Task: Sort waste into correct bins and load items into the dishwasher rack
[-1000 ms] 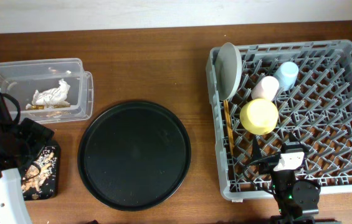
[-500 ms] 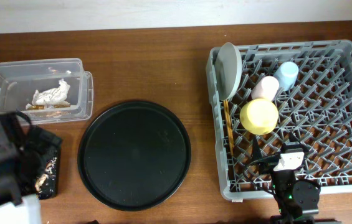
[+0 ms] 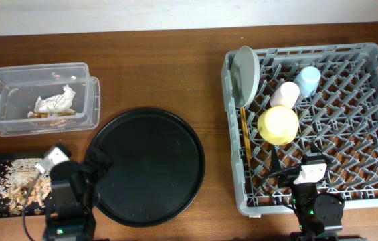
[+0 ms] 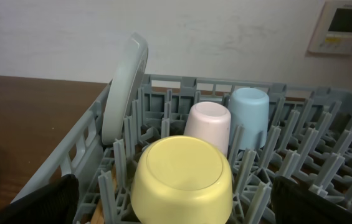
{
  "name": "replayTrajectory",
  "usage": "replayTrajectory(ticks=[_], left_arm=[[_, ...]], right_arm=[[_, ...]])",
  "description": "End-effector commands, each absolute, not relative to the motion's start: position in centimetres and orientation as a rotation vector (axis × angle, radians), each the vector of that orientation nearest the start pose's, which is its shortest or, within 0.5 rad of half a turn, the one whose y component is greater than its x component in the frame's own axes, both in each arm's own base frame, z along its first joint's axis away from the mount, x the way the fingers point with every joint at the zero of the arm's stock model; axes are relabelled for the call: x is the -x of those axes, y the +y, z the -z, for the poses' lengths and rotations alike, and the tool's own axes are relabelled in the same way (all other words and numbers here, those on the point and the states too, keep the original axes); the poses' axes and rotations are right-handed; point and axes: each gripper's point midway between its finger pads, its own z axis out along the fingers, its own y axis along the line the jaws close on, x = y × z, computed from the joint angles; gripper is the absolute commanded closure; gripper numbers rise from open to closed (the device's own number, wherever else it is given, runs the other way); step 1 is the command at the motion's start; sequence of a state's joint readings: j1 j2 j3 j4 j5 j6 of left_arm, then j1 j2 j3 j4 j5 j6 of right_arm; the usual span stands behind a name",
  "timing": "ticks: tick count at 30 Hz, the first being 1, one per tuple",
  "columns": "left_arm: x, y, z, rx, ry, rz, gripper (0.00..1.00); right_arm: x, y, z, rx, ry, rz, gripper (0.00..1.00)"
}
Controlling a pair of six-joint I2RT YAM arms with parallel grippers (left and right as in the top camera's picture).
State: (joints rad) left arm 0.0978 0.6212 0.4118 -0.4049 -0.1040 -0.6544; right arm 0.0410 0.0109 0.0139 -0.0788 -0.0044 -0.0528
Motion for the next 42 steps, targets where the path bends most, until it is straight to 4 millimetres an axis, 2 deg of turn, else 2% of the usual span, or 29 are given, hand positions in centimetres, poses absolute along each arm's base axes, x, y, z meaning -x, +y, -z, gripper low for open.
replayTrajectory(ticks=[1,3,10,14,16,19,28,33,37,42], left_arm=[[-23.9,4.0,-9.9,0.848,2.054,0.189,0.01],[-23.5,4.0,-9.0,0.841,2.033,0.195,0.01],[-23.5,3.9,-9.3,0.787,1.884,0.241,0.01],[-23.9,3.8,-11.6,0.726,1.761,0.271,0.01],[-24.2,3.6,-12.8,0.615,1.721,0.24,0.01],[-24.4,3.0,-13.7,0.474,1.71,0.195,0.01],[-24.8,3.0,-15.1,0.429,1.626,0.185,0.01],[-24.6,3.0,-14.5,0.388,1.656,0.141,0.01],[-24.4,2.8,-15.7,0.32,1.616,0.102,0.01],[-24.5,2.3,-15.6,0.296,1.625,0.121,0.01]], right_arm=[[-24.6,1.1,-15.6,0.078,1.648,0.007,0.02],[-24.6,1.1,-15.6,0.078,1.648,0.007,0.02],[-24.6,1.1,-15.6,0.078,1.648,0.007,0.02],[-24.6,1.1,-15.6,0.078,1.648,0.007,0.02],[-24.6,1.1,-15.5,0.078,1.648,0.007,0.02],[-24.6,1.1,-15.5,0.078,1.648,0.007,0.02],[-24.6,1.1,-15.5,0.078,1.648,0.007,0.02],[-24.6,1.1,-15.6,0.078,1.648,0.007,0.02],[-24.6,1.1,-15.6,0.078,1.648,0.007,0.01],[-24.6,1.1,-15.6,0.078,1.648,0.007,0.02]])
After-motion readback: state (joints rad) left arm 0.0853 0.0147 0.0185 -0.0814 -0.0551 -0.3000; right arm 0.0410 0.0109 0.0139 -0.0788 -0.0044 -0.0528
